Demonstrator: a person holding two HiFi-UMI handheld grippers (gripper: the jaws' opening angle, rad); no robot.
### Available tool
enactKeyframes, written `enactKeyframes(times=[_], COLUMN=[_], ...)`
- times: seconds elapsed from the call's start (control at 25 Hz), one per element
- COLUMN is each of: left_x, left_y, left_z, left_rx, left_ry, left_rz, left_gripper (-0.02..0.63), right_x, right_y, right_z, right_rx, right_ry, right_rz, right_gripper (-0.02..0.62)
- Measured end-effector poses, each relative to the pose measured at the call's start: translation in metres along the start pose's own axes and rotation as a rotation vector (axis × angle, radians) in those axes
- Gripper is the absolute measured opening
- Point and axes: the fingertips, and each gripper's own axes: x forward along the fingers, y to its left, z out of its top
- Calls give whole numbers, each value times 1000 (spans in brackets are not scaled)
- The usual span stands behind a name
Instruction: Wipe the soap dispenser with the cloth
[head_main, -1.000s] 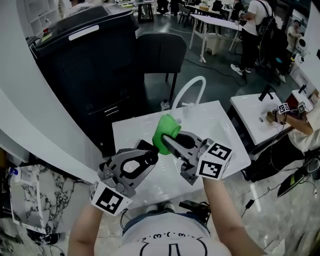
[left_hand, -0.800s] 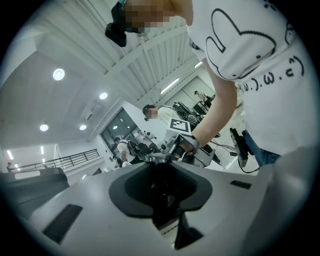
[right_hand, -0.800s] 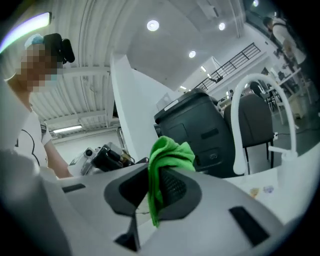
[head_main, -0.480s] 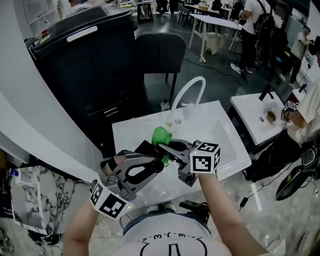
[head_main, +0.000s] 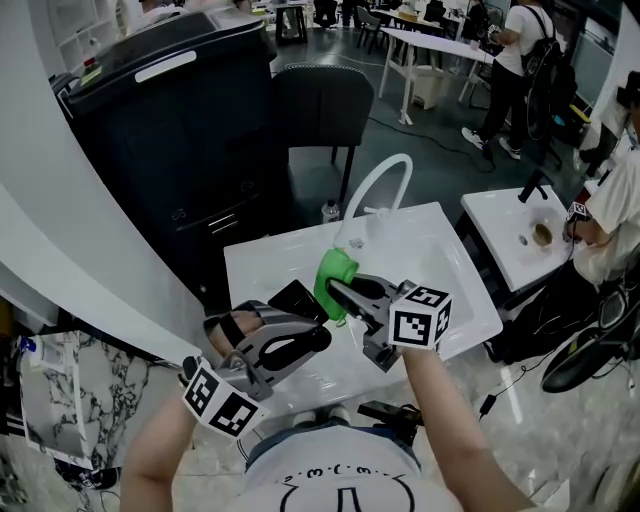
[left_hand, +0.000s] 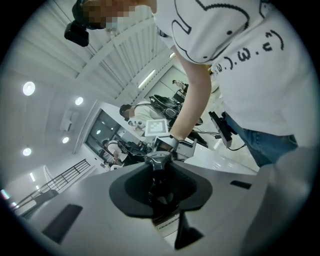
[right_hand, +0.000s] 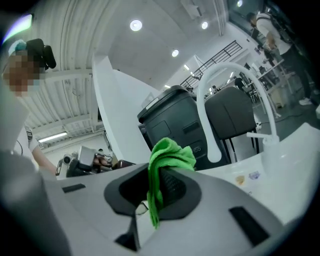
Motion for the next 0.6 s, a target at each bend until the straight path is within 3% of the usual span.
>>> enactKeyframes(times=[0.2,0.36,0.6], left_x=[0,-1,0], left_y=[-3,-2,-3], left_z=[-10,-18,-19], left_rx=[38,41,87], left_ry=[30,46,60], left_rz=[-10,-11,-21], left_gripper=[91,92,92], right_x=[-15,-21,-11], right_y=[14,37,60], right_z=[32,51,43], right_rx=[-56,-73,-60], right_ry=[-85,-136,-100], right_rz=[13,73,153], right_gripper=[49,49,49])
